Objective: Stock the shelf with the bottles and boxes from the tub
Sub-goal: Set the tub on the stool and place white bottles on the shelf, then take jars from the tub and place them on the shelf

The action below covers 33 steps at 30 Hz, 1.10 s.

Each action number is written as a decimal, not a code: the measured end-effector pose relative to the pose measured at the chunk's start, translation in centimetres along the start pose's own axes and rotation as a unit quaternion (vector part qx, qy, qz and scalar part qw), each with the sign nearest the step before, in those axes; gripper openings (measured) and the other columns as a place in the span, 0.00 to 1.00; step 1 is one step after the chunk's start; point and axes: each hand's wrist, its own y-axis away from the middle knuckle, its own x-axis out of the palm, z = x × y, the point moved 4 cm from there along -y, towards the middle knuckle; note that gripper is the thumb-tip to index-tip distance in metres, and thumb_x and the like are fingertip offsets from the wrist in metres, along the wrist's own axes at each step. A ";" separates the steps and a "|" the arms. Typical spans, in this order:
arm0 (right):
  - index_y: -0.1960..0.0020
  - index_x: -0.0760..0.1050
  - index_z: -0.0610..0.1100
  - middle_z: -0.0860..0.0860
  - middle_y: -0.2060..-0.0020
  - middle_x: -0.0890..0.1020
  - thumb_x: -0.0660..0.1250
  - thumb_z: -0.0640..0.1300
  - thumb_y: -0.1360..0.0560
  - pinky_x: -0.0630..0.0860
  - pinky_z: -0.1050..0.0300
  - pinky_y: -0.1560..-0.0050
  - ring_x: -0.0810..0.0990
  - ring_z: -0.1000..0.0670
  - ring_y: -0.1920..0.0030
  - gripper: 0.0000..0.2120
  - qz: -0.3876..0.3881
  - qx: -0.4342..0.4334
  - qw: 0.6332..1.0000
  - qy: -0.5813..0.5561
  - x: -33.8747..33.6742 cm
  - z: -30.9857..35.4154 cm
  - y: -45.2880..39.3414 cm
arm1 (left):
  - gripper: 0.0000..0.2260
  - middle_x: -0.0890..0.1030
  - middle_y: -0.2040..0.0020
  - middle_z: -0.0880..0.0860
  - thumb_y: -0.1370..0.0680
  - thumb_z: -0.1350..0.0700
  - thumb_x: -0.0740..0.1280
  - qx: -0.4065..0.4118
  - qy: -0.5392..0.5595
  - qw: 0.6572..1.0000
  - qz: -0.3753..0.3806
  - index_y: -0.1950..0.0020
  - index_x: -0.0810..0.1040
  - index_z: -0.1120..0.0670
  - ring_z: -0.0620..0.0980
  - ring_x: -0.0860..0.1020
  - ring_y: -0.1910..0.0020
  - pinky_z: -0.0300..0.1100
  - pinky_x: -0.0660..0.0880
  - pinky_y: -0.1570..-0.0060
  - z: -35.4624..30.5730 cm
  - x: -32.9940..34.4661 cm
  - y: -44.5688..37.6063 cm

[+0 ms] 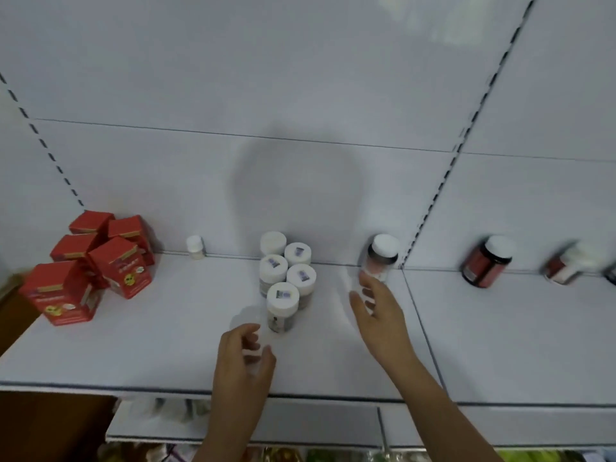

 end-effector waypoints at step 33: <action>0.25 0.64 0.47 0.51 0.29 0.70 0.56 0.57 0.18 0.61 0.62 0.33 0.67 0.52 0.29 0.25 -0.383 0.140 0.871 0.273 -73.7 -20.0 41.3 | 0.17 0.70 0.37 0.39 0.20 0.49 0.65 0.380 0.011 0.734 0.563 0.32 0.68 0.40 0.36 0.69 0.38 0.33 0.68 0.39 -34.2 53.2 53.0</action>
